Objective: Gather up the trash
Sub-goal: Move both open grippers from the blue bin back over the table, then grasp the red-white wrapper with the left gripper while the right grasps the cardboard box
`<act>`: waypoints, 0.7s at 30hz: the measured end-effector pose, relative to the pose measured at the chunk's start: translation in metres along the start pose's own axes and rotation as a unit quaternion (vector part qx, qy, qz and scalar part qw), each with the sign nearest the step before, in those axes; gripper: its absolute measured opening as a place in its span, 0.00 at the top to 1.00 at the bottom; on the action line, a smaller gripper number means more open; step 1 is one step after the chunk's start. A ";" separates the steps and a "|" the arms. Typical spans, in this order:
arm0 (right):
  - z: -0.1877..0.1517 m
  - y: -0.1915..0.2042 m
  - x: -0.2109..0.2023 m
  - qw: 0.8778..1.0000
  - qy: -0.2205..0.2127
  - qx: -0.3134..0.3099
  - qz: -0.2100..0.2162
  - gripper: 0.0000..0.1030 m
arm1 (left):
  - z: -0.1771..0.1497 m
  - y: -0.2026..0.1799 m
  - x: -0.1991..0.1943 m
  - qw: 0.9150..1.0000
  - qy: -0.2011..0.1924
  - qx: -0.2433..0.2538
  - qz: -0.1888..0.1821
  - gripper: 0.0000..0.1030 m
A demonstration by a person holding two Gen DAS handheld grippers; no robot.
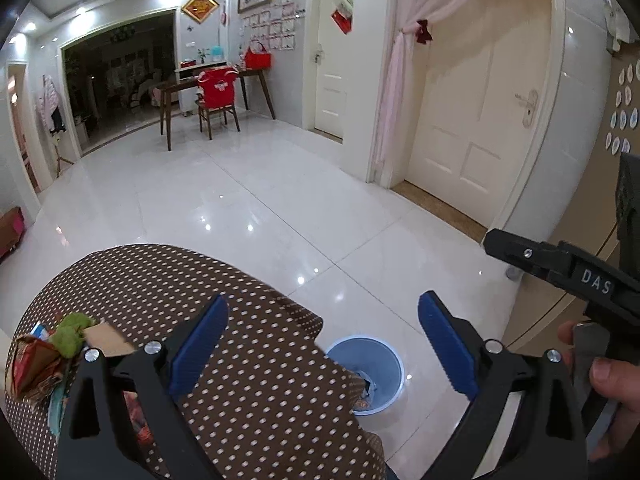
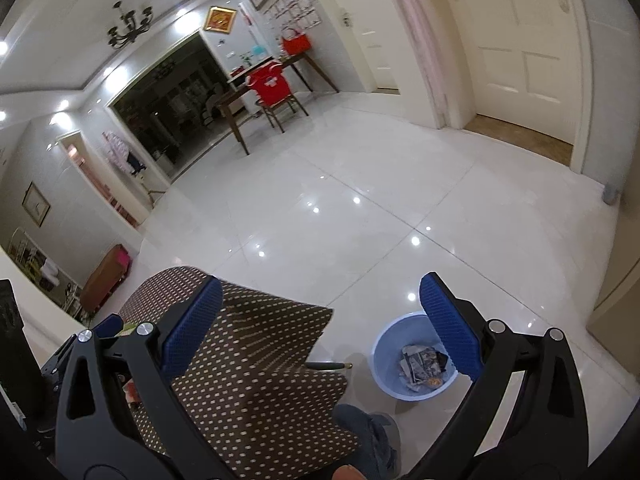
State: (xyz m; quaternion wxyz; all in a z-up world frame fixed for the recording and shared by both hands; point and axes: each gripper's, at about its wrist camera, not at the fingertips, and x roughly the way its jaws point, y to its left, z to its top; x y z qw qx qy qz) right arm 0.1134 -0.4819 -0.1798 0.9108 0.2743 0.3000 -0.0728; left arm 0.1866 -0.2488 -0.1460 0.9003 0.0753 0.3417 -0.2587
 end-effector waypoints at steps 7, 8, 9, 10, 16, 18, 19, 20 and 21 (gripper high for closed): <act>-0.010 0.043 0.005 0.999 0.012 -0.042 0.029 0.06 | -0.010 0.033 -0.041 0.999 -0.034 -0.031 0.017 0.09; -0.012 0.051 0.006 0.998 0.015 -0.050 0.034 0.06 | -0.013 0.036 -0.044 0.999 -0.037 -0.033 0.020 0.09; -0.014 0.057 0.007 0.998 0.017 -0.056 0.038 0.06 | -0.015 0.041 -0.048 0.998 -0.040 -0.036 0.024 0.09; -0.016 0.065 0.008 0.997 0.018 -0.061 0.042 0.06 | -0.017 0.046 -0.052 0.998 -0.042 -0.039 0.028 0.09; -0.031 0.107 0.021 0.992 0.040 -0.101 0.070 0.06 | -0.040 0.083 -0.082 0.993 -0.059 -0.075 0.063 0.09; -0.037 0.120 0.026 0.989 0.048 -0.114 0.076 0.06 | -0.050 0.096 -0.090 0.991 -0.063 -0.087 0.075 0.09; -0.039 0.124 0.028 0.989 0.052 -0.118 0.079 0.06 | -0.053 0.102 -0.094 0.991 -0.064 -0.091 0.079 0.09; -0.043 0.131 0.031 0.987 0.059 -0.125 0.083 0.06 | -0.062 0.111 -0.097 0.990 -0.062 -0.096 0.088 0.09; -0.046 0.136 0.034 0.986 0.063 -0.129 0.086 0.06 | -0.070 0.120 -0.100 0.989 -0.057 -0.100 0.096 0.09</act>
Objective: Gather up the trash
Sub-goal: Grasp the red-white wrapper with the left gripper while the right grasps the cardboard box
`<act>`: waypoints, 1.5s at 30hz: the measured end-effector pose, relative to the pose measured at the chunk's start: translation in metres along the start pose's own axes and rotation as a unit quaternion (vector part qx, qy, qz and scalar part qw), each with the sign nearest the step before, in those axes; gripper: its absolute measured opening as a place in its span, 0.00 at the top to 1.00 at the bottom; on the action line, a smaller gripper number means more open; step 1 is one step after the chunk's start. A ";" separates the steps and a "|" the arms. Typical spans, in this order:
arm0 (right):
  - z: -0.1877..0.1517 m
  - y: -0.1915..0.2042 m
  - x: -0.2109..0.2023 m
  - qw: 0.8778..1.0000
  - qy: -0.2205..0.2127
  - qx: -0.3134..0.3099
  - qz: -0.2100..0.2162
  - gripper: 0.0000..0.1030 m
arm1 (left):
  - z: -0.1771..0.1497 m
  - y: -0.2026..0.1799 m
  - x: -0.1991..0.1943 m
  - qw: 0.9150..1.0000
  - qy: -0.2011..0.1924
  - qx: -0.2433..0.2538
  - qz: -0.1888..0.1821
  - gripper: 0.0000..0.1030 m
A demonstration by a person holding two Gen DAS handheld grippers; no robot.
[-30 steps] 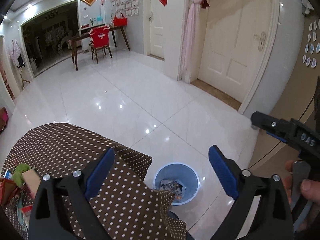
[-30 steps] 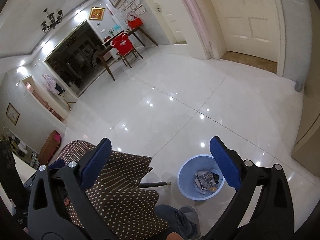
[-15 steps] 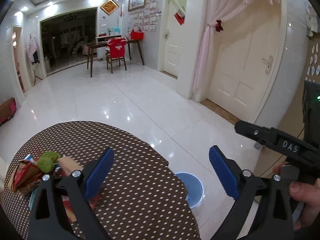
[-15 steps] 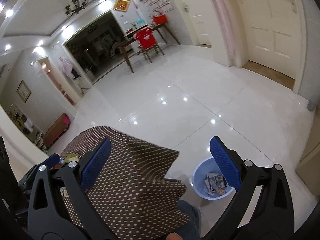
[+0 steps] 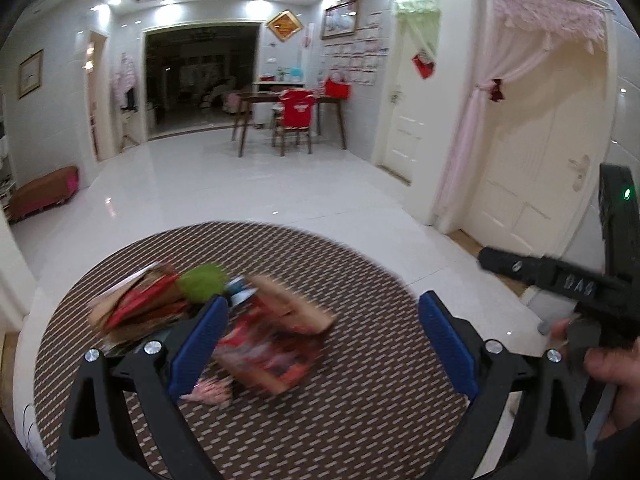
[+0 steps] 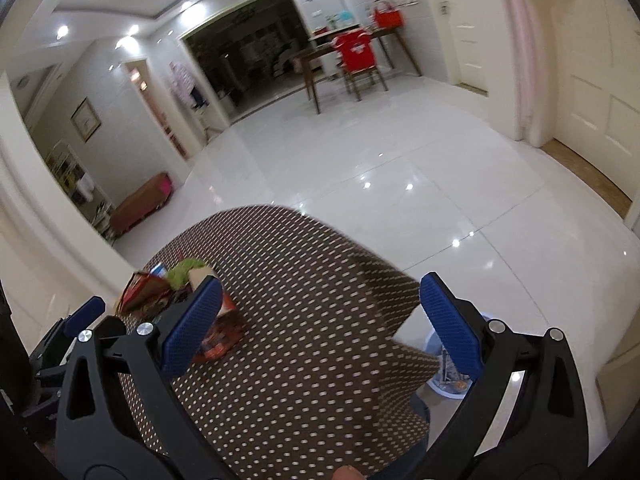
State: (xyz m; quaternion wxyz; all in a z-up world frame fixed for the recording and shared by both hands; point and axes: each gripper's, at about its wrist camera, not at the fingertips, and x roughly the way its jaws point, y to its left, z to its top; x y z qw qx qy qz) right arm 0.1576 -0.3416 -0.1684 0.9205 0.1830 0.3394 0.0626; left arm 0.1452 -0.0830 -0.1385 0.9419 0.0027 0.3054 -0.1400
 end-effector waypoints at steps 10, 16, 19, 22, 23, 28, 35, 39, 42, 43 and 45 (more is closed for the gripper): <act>-0.016 0.041 0.035 0.998 0.047 -0.037 0.018 0.06 | -0.055 0.082 0.010 0.997 0.055 0.042 0.045 0.09; -0.024 0.067 0.056 0.996 0.070 -0.054 0.026 0.06 | -0.071 0.080 0.038 0.984 0.078 0.163 0.012 0.09; -0.029 0.076 0.059 0.995 0.075 -0.059 0.028 0.06 | -0.073 0.079 0.052 0.976 0.092 0.197 -0.020 0.09; -0.031 0.081 0.060 0.994 0.080 -0.067 0.025 0.06 | -0.075 0.081 0.067 0.962 0.117 0.238 -0.059 0.26; -0.032 0.084 0.061 0.994 0.081 -0.070 0.024 0.06 | -0.076 0.082 0.071 0.959 0.127 0.246 -0.066 0.32; -0.035 0.090 0.069 0.993 0.087 -0.076 0.020 0.06 | -0.073 0.088 0.079 0.951 0.137 0.254 -0.111 0.45; -0.036 0.106 0.099 0.989 0.100 -0.104 0.020 0.06 | -0.081 0.090 0.066 0.957 0.128 0.238 -0.109 0.68; -0.040 0.119 0.119 0.984 0.112 -0.138 0.019 0.06 | -0.088 0.094 0.055 0.964 0.125 0.207 -0.108 0.71; -0.041 0.131 0.134 0.979 0.114 -0.167 0.017 0.06 | -0.093 0.097 0.050 0.971 0.120 0.182 -0.101 0.71; -0.041 0.135 0.140 0.978 0.113 -0.174 0.019 0.06 | -0.093 0.098 0.048 0.973 0.118 0.170 -0.099 0.72; -0.040 0.137 0.148 0.978 0.113 -0.176 0.024 0.13 | -0.090 0.101 0.045 0.977 0.114 0.151 -0.096 0.72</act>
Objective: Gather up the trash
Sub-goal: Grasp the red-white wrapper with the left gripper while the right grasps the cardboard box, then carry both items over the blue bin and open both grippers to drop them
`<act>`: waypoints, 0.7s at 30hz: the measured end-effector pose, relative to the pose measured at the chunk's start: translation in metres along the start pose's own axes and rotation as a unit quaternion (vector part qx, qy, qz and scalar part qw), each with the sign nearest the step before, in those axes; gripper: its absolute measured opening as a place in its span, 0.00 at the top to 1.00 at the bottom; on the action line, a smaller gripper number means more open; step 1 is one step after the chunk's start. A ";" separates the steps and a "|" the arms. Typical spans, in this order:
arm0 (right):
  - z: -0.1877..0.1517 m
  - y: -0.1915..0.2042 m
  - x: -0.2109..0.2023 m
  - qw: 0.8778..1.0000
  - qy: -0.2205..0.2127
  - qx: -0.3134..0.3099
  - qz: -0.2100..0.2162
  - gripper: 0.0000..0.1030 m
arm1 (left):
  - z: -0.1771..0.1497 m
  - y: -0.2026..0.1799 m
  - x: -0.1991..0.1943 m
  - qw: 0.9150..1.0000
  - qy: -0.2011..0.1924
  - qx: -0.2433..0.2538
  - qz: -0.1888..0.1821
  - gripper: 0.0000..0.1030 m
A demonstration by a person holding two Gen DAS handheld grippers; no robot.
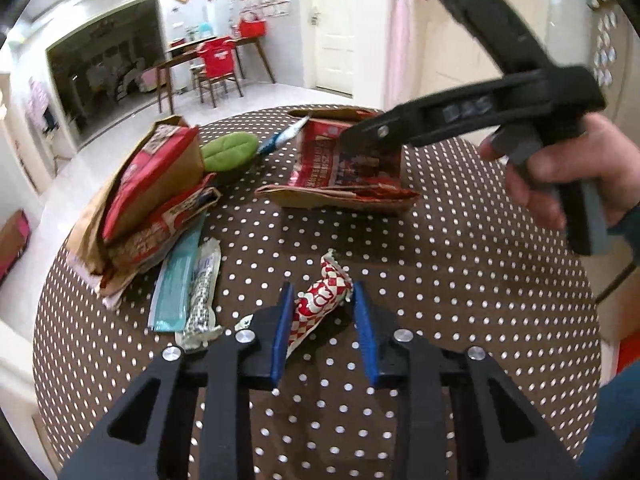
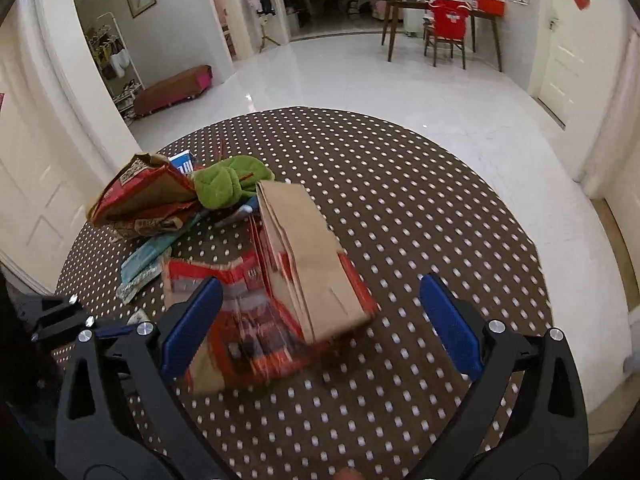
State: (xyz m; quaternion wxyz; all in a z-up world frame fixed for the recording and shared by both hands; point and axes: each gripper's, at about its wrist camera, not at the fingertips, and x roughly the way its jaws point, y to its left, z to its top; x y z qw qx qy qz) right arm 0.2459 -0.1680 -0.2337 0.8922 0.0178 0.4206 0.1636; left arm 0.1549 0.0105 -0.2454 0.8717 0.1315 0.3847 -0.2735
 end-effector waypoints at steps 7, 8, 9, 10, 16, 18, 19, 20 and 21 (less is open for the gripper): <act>-0.003 -0.015 0.000 0.999 0.003 0.025 0.022 0.77 | 0.001 0.005 -0.020 0.998 -0.027 -0.051 -0.004 0.73; -0.006 -0.017 -0.003 0.999 0.000 0.028 0.023 0.78 | 0.002 0.007 -0.022 0.998 -0.032 -0.056 -0.007 0.73; -0.009 -0.021 -0.009 0.999 -0.004 0.034 0.027 0.80 | 0.002 0.009 -0.022 0.998 -0.035 -0.060 -0.008 0.73; -0.012 -0.026 -0.014 0.999 -0.007 0.039 0.031 0.80 | 0.002 0.009 -0.023 0.997 -0.037 -0.063 -0.008 0.73; -0.023 -0.050 -0.049 0.997 -0.031 0.059 0.034 0.82 | 0.008 0.010 -0.033 0.995 -0.052 -0.087 -0.021 0.73; -0.024 -0.059 -0.062 0.996 -0.042 0.066 0.032 0.82 | 0.011 0.007 -0.032 0.994 -0.057 -0.090 -0.023 0.73; -0.026 -0.062 -0.067 0.996 -0.047 0.070 0.033 0.82 | 0.014 0.005 -0.032 0.994 -0.059 -0.091 -0.024 0.73; -0.026 -0.068 -0.074 0.995 -0.053 0.075 0.034 0.82 | 0.016 0.004 -0.032 0.993 -0.062 -0.092 -0.026 0.73; -0.027 -0.072 -0.078 0.995 -0.056 0.076 0.033 0.82 | 0.019 0.002 -0.032 0.993 -0.063 -0.094 -0.027 0.73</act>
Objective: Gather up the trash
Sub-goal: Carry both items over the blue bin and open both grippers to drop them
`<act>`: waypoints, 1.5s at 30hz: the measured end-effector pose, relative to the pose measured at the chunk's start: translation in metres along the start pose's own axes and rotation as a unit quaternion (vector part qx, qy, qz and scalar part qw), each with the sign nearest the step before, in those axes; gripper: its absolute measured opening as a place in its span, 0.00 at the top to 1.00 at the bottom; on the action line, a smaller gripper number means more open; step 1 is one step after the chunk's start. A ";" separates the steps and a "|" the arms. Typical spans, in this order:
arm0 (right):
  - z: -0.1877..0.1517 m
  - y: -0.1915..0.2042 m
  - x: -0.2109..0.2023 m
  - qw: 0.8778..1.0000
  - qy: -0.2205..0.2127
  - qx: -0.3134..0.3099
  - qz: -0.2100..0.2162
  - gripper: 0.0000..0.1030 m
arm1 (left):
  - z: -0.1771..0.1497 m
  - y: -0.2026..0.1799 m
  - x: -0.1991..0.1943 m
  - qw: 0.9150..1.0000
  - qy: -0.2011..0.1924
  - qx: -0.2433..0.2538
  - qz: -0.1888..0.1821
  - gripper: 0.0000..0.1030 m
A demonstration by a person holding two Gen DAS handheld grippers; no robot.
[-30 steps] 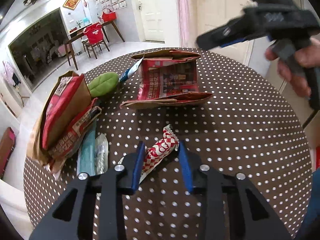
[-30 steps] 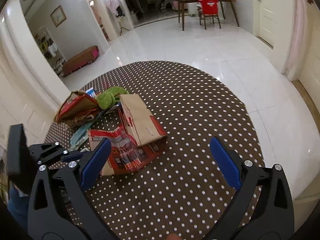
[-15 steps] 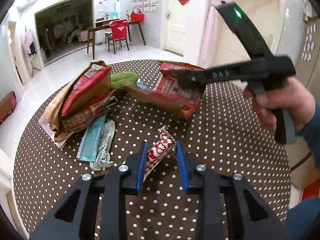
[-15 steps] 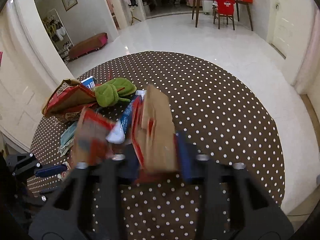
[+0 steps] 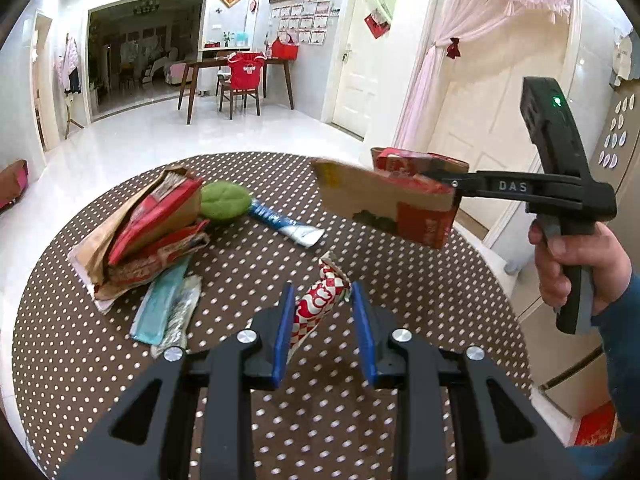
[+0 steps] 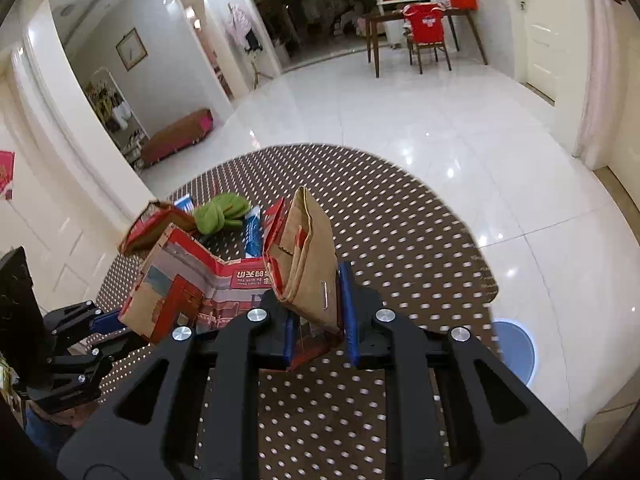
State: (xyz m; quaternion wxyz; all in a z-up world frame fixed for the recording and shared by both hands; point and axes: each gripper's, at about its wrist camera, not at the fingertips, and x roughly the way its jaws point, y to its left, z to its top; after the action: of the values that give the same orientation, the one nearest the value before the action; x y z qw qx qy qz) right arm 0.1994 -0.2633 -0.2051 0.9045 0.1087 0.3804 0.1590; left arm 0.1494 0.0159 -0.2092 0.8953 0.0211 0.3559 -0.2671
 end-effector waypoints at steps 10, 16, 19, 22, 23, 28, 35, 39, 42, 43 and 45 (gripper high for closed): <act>0.004 -0.050 -0.042 0.998 -0.042 0.037 -0.017 0.82 | 0.033 -0.039 0.021 1.000 -0.004 0.003 -0.007 0.73; -0.002 -0.098 -0.070 0.994 -0.063 0.079 -0.045 0.82 | 0.056 -0.075 0.046 0.999 -0.003 0.016 -0.030 0.73; -0.010 -0.127 -0.084 0.990 -0.069 0.103 -0.068 0.82 | 0.066 -0.089 0.058 0.999 -0.003 0.022 -0.043 0.73; -0.021 -0.155 -0.093 0.985 -0.069 0.126 -0.099 0.82 | 0.078 -0.105 0.072 0.998 -0.001 0.023 -0.059 0.73; -0.026 -0.167 -0.093 0.982 -0.065 0.138 -0.110 0.82 | 0.083 -0.111 0.077 0.998 -0.001 0.023 -0.066 0.73; -0.052 -0.218 -0.077 0.970 -0.025 0.192 -0.147 0.82 | 0.100 -0.135 0.102 0.996 0.005 0.022 -0.088 0.73; -0.086 -0.274 -0.025 0.952 0.032 0.267 -0.147 0.43 | 0.115 -0.171 0.145 0.993 0.026 0.025 -0.113 0.73; -0.099 -0.294 -0.014 0.941 0.039 0.305 -0.140 0.36 | 0.119 -0.188 0.171 0.991 0.046 0.028 -0.122 0.73; -0.102 -0.299 -0.029 0.939 0.018 0.316 -0.134 0.33 | 0.122 -0.203 0.189 0.989 0.060 0.036 -0.130 0.73; -0.099 -0.304 -0.032 0.939 0.013 0.318 -0.133 0.32 | 0.123 -0.210 0.197 0.988 0.066 0.039 -0.136 0.73; -0.095 -0.306 -0.046 0.937 -0.003 0.321 -0.135 0.30 | 0.123 -0.219 0.209 0.986 0.077 0.043 -0.143 0.73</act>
State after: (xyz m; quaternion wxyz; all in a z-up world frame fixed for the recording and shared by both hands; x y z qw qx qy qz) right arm 0.1628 -0.5567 -0.3379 0.8357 0.3415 0.4192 -0.0957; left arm 0.2451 -0.2965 -0.2199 0.8163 0.0293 0.4109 -0.4050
